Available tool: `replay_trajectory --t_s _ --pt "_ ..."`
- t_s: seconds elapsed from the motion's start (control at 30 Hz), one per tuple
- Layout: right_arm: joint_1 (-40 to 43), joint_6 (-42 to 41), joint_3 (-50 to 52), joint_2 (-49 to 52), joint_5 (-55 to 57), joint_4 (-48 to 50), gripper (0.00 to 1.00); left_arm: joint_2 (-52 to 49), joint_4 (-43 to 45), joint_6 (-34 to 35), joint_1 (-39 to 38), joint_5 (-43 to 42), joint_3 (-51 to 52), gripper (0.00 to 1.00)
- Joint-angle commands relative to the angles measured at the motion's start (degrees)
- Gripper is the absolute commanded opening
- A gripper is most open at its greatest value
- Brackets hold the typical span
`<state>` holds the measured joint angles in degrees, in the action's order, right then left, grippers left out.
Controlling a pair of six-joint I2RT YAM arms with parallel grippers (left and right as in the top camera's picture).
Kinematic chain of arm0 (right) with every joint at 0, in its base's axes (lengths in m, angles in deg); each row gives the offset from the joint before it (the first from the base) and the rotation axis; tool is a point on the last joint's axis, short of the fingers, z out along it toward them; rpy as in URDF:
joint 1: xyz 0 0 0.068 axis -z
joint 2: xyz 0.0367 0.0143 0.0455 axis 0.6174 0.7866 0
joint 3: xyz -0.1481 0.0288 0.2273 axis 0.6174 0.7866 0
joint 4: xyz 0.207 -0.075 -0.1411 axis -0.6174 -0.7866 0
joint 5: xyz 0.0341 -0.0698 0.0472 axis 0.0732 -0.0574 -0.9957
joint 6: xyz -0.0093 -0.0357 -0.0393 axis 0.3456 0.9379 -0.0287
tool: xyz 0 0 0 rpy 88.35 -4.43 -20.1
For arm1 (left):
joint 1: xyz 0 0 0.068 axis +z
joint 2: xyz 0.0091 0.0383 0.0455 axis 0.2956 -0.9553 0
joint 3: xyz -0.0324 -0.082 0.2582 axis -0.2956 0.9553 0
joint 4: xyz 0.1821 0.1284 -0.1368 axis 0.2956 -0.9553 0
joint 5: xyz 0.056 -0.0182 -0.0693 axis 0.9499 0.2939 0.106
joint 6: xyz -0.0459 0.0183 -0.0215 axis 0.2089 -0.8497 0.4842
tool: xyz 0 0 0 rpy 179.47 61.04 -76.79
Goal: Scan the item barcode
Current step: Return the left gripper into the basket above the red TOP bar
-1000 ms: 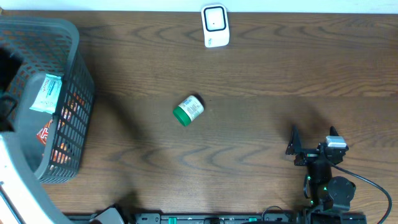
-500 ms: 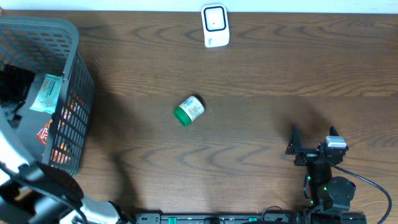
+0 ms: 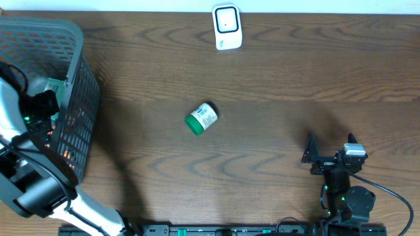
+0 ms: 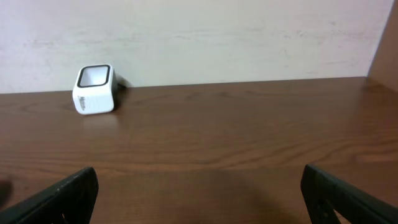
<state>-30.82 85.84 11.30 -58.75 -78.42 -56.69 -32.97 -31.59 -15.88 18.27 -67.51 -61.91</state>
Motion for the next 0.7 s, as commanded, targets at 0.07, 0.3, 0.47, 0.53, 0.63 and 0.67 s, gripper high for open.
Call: replay_trajectory --t_s 0.07,0.3,0.47,0.53,0.63,0.67 --pt "-0.6 -0.7 0.0 -0.3 0.1 -0.2 0.99 -0.7 3.4 13.2 -3.1 7.4 2.8 0.98" --pt "-0.6 -0.7 0.0 -0.3 0.1 -0.2 0.99 -0.7 13.6 14.6 -5.8 8.1 7.1 0.98" --pt "-0.6 -0.7 0.0 -0.3 0.1 -0.2 0.99 -0.7 18.6 16.0 -7.0 10.4 9.7 0.98" --pt "-0.6 -0.7 0.0 -0.3 0.1 -0.2 0.99 -0.7 19.7 16.0 -7.0 10.9 10.3 0.98" --pt "-0.6 -0.7 0.0 -0.3 0.1 -0.2 0.99 -0.7 21.0 16.0 -7.0 11.9 11.2 0.98" --pt "-0.6 -0.7 0.0 -0.3 0.1 -0.2 0.99 -0.7 21.4 16.0 -7.0 12.3 11.5 0.98"
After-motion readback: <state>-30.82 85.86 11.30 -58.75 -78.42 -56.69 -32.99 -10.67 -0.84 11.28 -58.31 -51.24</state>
